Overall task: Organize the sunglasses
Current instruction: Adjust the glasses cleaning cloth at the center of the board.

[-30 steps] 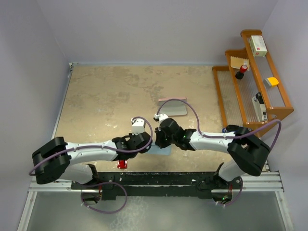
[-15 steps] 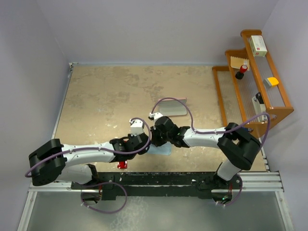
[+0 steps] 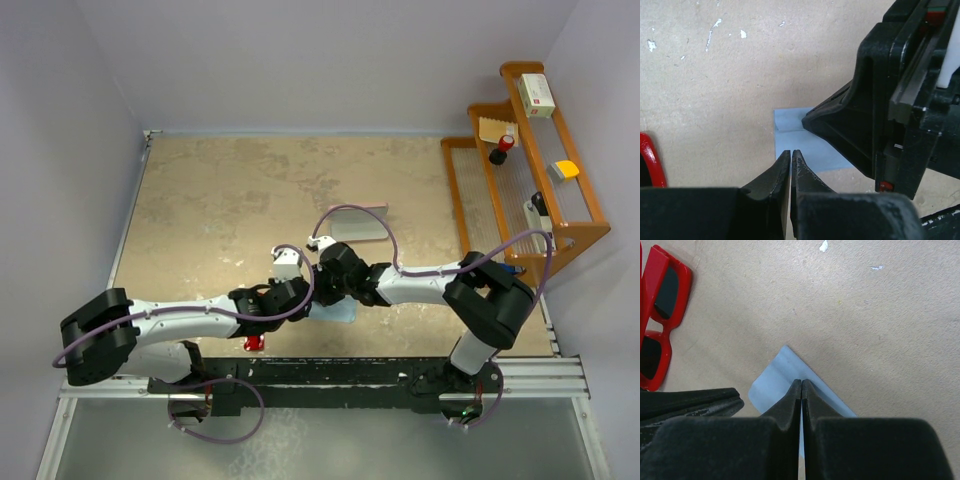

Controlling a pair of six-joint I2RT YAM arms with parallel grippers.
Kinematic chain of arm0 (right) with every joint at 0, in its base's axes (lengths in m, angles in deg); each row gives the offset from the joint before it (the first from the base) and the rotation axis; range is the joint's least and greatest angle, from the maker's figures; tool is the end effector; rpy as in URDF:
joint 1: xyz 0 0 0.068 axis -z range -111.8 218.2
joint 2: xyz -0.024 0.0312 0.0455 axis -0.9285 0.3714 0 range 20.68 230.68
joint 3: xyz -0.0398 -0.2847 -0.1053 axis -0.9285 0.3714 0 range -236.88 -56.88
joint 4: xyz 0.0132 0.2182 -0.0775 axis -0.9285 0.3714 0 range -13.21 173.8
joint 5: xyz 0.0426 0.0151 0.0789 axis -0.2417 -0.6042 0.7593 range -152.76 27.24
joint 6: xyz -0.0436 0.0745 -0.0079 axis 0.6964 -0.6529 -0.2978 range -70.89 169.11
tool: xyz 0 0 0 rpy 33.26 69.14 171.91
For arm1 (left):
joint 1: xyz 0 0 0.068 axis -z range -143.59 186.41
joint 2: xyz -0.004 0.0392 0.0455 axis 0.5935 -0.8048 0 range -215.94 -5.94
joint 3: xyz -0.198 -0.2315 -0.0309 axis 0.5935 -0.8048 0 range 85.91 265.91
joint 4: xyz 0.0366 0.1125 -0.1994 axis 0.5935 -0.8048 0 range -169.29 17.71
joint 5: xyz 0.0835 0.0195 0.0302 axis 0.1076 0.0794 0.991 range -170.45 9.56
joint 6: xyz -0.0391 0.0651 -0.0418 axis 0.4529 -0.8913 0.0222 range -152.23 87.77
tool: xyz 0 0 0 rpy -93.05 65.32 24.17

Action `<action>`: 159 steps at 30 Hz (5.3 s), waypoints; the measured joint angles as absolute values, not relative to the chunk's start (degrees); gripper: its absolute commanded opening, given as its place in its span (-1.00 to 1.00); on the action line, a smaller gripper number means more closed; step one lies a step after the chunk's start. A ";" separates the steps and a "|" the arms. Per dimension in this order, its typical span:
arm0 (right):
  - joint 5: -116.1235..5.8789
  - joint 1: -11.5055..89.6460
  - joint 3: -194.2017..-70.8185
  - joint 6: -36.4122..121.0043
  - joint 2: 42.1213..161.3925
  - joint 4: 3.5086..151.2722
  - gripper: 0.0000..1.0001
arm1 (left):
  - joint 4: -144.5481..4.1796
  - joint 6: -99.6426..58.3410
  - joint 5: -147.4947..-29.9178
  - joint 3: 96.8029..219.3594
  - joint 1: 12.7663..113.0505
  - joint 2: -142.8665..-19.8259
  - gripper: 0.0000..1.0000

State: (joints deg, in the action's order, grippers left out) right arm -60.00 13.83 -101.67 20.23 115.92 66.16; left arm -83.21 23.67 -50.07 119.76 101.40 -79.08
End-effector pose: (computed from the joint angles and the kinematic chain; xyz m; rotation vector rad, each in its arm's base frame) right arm 0.1981 0.2826 0.1880 -0.5560 2.3353 0.7898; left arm 0.1308 -0.1885 0.2028 -0.0433 2.3322 -0.4198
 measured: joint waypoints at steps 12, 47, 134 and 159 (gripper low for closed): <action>-60.00 13.83 -101.65 20.01 115.96 66.12 -1.00 | -77.61 22.73 -51.67 117.53 102.56 -83.11 -1.00; -60.00 13.83 -101.65 19.70 116.01 66.12 -1.00 | -73.33 25.75 -51.26 116.22 105.25 -86.47 -1.00; -71.36 13.83 -94.44 14.98 88.27 82.55 -0.30 | -97.41 30.23 -47.52 128.19 108.79 -85.95 -0.29; -72.26 13.83 -87.05 14.52 76.86 89.42 -0.30 | -100.89 31.76 -46.29 136.96 108.02 -97.79 -0.36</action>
